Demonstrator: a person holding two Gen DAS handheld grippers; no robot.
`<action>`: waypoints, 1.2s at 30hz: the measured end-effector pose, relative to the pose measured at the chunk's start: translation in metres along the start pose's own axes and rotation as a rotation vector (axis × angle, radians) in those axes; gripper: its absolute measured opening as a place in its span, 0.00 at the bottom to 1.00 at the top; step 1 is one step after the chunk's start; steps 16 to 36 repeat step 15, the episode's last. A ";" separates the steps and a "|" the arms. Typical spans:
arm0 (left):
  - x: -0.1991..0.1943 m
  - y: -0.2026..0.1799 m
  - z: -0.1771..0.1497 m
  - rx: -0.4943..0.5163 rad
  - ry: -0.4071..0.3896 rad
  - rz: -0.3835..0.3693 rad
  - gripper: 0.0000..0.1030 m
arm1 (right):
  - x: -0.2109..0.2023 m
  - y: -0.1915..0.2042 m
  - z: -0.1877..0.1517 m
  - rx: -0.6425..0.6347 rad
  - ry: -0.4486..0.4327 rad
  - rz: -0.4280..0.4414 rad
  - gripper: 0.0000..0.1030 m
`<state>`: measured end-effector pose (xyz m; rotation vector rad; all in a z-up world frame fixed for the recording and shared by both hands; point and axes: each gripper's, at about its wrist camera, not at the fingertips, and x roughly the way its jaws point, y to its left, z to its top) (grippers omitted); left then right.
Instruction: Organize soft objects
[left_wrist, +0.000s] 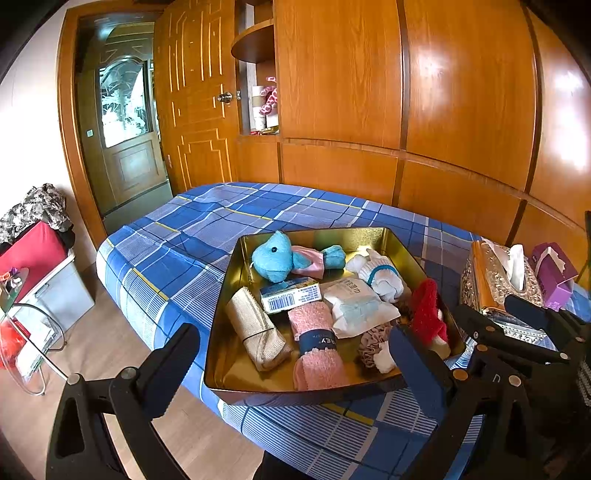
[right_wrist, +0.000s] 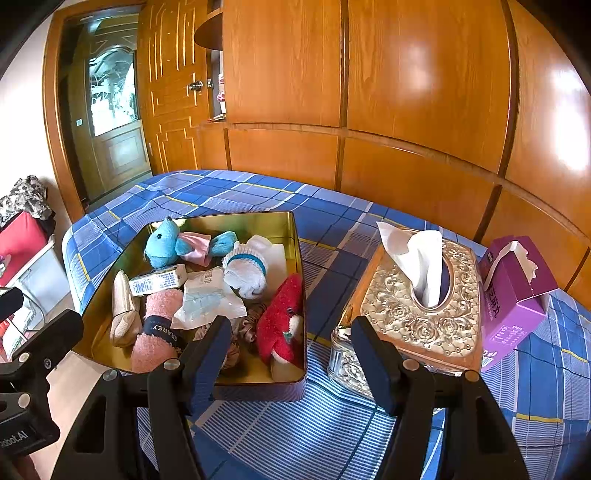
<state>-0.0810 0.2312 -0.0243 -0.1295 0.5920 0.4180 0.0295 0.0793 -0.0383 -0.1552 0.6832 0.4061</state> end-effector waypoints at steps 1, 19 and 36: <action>0.000 0.000 0.000 -0.001 -0.001 0.000 1.00 | 0.000 0.000 0.000 0.000 0.000 0.000 0.66; -0.001 0.001 0.000 -0.011 -0.012 0.003 1.00 | 0.000 0.000 0.000 0.003 -0.002 -0.007 0.66; -0.001 0.001 0.000 -0.011 -0.012 0.003 1.00 | 0.000 0.000 0.000 0.003 -0.002 -0.007 0.66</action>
